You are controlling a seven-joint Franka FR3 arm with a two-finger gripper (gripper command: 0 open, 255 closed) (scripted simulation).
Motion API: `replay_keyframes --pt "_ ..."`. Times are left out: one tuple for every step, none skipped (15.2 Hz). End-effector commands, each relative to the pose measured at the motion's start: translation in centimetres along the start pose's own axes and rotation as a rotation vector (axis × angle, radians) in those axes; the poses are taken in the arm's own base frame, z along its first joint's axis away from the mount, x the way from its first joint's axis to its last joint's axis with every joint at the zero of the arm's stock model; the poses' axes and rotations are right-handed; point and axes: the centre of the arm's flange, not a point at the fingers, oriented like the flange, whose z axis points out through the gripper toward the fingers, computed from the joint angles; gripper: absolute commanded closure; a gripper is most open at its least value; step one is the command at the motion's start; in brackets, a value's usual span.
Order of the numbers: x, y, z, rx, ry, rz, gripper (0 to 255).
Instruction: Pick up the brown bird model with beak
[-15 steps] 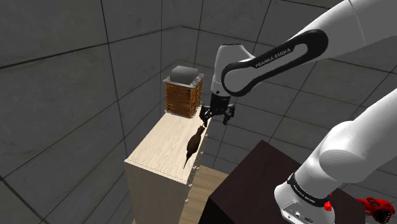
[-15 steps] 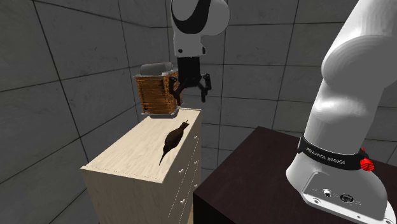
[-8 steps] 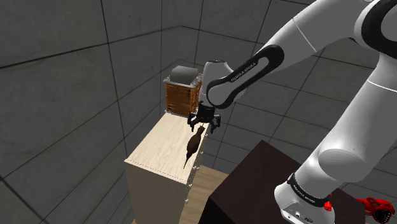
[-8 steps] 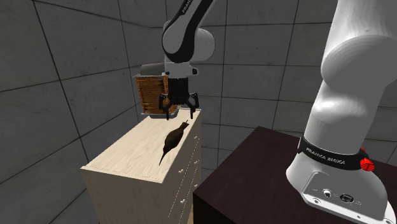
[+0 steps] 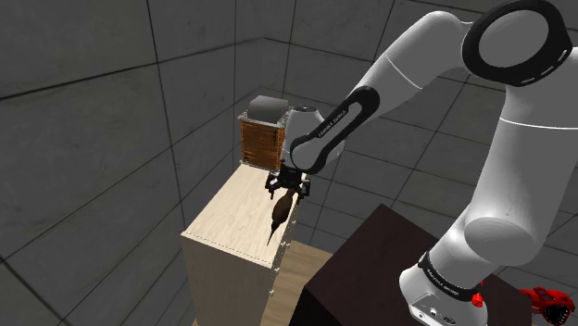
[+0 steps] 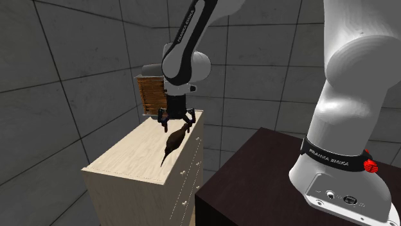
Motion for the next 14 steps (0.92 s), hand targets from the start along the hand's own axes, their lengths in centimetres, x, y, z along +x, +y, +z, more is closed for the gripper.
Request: replay_keyframes --pt "-0.01 0.09 1.13 0.001 0.000 0.001 0" --pt "0.04 0.10 1.66 0.001 0.000 0.001 0" --pt "0.05 0.11 1.96 0.001 0.000 0.001 0" --pt "0.06 0.10 1.96 0.001 0.000 0.001 0" --pt "0.06 0.15 1.92 0.000 0.000 0.001 255" --pt "0.06 0.15 1.92 0.000 0.000 0.001 255" --pt "0.07 0.15 1.94 0.001 0.000 0.001 255" --pt "0.06 0.17 1.95 0.001 0.000 0.001 255" --pt "0.05 0.17 1.96 0.001 0.000 0.001 255" --pt "0.05 0.16 1.96 0.000 0.000 0.001 255" --pt "0.04 0.15 1.96 0.000 0.000 0.001 255" --pt "0.04 0.14 1.93 0.000 0.000 0.001 255" --pt "0.05 0.14 1.94 0.000 0.000 0.001 255" --pt "0.06 0.10 1.96 0.001 0.000 0.001 255"
